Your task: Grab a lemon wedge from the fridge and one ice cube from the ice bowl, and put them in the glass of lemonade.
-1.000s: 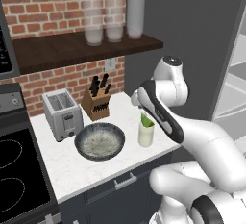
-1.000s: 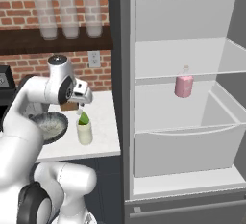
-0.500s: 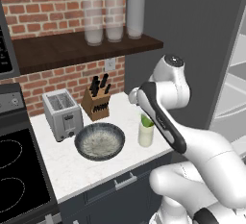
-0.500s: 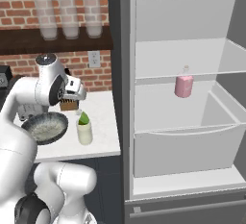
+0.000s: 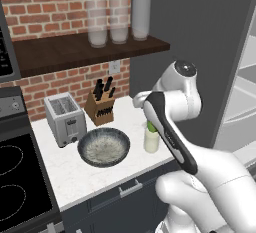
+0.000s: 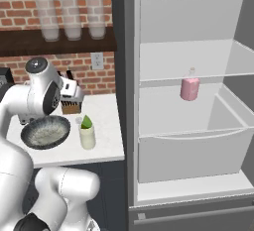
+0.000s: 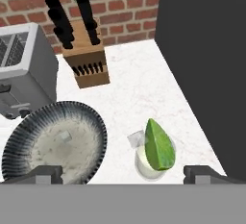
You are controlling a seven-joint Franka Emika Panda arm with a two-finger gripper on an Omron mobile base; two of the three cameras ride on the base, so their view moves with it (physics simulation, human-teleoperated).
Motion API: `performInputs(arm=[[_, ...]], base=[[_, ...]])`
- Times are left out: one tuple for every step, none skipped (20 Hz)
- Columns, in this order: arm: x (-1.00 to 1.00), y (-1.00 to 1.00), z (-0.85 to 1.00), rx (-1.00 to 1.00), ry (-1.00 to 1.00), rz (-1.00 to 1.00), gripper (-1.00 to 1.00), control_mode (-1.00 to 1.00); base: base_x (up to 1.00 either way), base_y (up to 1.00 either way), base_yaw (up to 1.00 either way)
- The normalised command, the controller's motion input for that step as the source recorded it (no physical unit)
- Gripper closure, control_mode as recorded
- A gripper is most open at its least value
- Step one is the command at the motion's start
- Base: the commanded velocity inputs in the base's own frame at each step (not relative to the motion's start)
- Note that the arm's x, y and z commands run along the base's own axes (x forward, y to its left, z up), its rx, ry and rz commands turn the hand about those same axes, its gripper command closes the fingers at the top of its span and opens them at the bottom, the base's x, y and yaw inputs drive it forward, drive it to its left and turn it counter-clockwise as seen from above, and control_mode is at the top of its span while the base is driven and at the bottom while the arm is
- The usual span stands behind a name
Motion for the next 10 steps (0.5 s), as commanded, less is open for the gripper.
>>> performInputs(arm=[[-0.12,0.0,0.07,0.02,-0.04,0.0,-1.0,-1.0],[-0.11,0.0,0.06,0.01,-0.02,0.0,-1.0,-1.0],[-0.1,0.0,0.04,0.01,-0.02,0.0,-1.0,-1.0],[-0.09,0.0,0.04,0.0,-0.02,0.0,-1.0,-1.0],[-0.06,0.0,0.03,0.0,0.0,0.0,-1.0,-1.0],[-0.06,0.0,0.03,0.0,-0.01,0.0,-1.0,-1.0],[-0.06,0.0,0.02,0.0,-0.01,0.0,-1.0,-1.0],[-0.06,0.0,0.04,0.0,-0.02,0.0,-1.0,-1.0],[-0.07,0.0,0.04,0.0,-0.03,0.0,-1.0,-1.0],[-0.05,0.0,0.06,0.0,-0.03,0.0,-1.0,-1.0]], base=[[0.0,0.0,0.0],[0.0,0.0,0.0],[0.0,0.0,0.0],[0.0,0.0,0.0],[0.0,0.0,0.0],[0.0,0.0,0.0],[0.0,0.0,0.0],[0.0,0.0,0.0],[0.0,0.0,0.0],[0.0,0.0,0.0]])
